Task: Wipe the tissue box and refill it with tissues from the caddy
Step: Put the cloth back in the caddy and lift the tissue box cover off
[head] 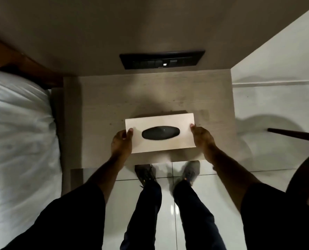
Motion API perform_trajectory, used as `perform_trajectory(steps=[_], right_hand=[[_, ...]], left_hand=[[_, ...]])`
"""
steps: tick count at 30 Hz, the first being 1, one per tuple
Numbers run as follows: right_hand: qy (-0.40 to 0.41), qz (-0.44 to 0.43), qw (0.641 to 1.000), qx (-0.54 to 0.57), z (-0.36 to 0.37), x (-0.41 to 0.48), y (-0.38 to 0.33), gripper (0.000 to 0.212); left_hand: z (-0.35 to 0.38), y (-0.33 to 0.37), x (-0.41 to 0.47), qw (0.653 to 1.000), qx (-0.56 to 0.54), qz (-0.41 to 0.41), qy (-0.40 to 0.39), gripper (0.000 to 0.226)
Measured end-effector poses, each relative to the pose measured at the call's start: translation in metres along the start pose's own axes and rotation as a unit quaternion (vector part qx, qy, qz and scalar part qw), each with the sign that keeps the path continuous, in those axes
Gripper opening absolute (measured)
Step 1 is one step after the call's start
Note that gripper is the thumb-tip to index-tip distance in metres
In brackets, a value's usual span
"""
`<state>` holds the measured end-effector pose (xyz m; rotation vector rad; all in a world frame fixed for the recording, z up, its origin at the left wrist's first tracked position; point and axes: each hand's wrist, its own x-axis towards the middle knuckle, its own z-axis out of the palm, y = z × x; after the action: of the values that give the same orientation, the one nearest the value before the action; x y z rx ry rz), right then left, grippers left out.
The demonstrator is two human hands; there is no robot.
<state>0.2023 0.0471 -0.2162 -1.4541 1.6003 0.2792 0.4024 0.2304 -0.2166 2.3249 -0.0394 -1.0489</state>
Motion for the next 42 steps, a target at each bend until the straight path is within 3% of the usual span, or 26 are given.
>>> perform_trajectory(steps=[7,12,15,19,25,28,34,40,42], right_hand=[[0.017,-0.032,0.999,-0.016,0.002,0.007,-0.011,0.049],[0.027,-0.085,0.996,-0.016,-0.006,0.032,-0.044,0.045],[0.024,-0.102,0.994,-0.042,-0.011,0.049,-0.057,0.043],[0.033,-0.111,0.993,-0.031,-0.011,0.057,-0.051,0.038],[0.045,-0.108,0.991,-0.063,-0.007,0.064,-0.053,0.048],[0.047,-0.098,0.992,-0.066,-0.01,0.065,-0.052,0.043],[0.045,-0.103,0.991,-0.076,-0.01,0.064,-0.055,0.035],[-0.004,-0.072,0.994,-0.076,-0.02,0.068,-0.065,0.057],[-0.033,-0.075,0.994,-0.078,-0.025,0.066,-0.071,0.055]], left_hand=[[0.002,0.009,0.011,0.995,-0.087,-0.018,0.038,0.04],[-0.002,0.038,0.036,0.99,-0.131,0.017,0.058,0.033],[-0.004,0.054,0.057,0.992,-0.106,-0.008,0.068,0.039],[-0.009,0.055,0.072,0.993,-0.036,-0.098,0.051,0.066],[-0.006,0.046,0.067,0.997,-0.011,0.006,0.072,0.052],[-0.002,0.045,0.067,0.998,-0.013,0.008,0.053,0.046],[-0.002,0.052,0.072,0.999,0.022,0.004,0.049,0.059],[-0.009,0.074,0.082,0.999,0.02,-0.007,0.03,0.066],[-0.014,0.08,0.081,0.999,0.029,-0.015,0.02,0.065]])
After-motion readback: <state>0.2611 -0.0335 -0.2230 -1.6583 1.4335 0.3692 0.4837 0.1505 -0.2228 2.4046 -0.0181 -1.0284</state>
